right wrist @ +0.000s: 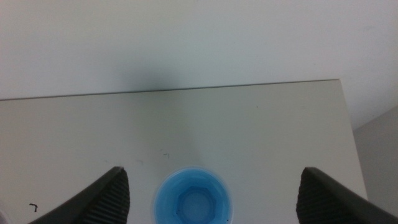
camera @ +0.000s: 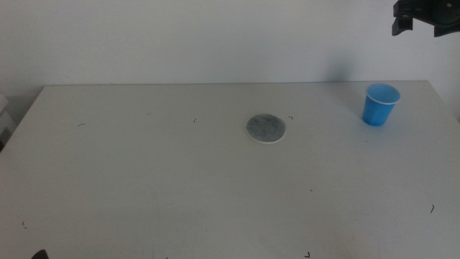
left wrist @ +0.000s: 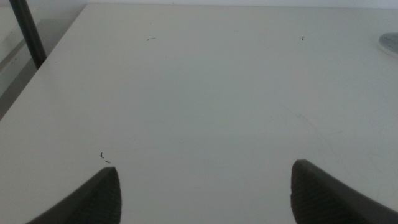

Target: Place an empty cup on a cup mat.

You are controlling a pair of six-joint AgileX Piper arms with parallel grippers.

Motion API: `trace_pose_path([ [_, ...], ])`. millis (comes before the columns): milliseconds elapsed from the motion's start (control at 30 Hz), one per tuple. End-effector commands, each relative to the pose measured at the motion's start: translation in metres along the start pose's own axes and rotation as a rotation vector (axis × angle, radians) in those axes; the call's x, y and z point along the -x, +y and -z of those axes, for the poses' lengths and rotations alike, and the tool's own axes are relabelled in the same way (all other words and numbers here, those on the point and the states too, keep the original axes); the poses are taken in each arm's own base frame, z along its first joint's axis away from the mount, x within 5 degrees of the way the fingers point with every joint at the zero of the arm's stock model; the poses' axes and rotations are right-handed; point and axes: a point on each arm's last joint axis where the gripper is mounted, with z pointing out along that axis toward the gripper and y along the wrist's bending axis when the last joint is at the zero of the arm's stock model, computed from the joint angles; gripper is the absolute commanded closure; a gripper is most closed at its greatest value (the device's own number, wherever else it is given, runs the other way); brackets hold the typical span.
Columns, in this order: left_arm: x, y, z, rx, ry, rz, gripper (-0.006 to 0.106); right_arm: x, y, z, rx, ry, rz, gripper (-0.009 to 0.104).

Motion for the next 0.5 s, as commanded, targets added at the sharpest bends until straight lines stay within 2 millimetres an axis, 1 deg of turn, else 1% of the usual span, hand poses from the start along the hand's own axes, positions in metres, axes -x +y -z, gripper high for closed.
trace_pose_path([
  [0, 0.008, -0.001, 0.002, -0.010, -0.085, 0.007, -0.005, 0.020, 0.001, 0.027, -0.004, -0.100, 0.006, 0.001],
  [167, 0.008, -0.001, 0.002, -0.010, -0.085, 0.007, -0.005, 0.016, 0.000, 0.001, -0.013, -0.008, -0.014, 0.001],
  [300, 0.008, -0.001, 0.002, -0.010, -0.085, 0.007, -0.005, 0.007, -0.002, -0.020, -0.027, 0.063, -0.017, 0.001],
  [467, 0.008, -0.001, 0.002, -0.010, -0.085, 0.007, -0.005, -0.004, -0.007, -0.038, -0.060, 0.144, -0.019, 0.002],
])
